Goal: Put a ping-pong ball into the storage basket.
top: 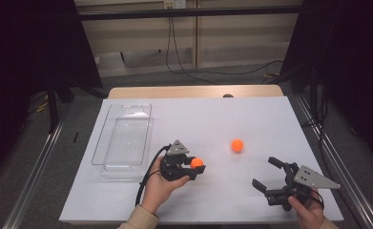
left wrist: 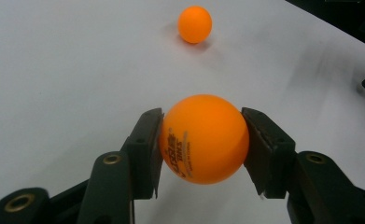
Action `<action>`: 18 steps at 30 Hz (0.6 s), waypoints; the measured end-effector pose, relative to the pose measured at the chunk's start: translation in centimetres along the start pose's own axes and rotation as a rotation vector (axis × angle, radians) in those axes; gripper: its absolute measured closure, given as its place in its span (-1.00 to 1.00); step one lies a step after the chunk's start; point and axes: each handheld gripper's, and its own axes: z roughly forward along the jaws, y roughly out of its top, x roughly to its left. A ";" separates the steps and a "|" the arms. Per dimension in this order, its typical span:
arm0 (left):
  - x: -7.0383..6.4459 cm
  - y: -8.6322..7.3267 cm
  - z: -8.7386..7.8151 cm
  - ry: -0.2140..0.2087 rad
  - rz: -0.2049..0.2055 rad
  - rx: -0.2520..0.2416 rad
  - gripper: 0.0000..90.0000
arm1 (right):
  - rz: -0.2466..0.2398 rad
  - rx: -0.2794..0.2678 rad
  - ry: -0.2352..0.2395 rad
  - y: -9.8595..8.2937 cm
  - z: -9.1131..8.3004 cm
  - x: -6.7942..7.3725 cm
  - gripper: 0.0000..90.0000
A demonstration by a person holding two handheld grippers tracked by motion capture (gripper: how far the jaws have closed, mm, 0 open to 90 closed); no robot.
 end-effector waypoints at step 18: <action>0.7 0.0 -0.9 0.022 -0.022 -0.005 0.13 | -0.001 0.001 0.001 0.0 0.0 0.0 -0.96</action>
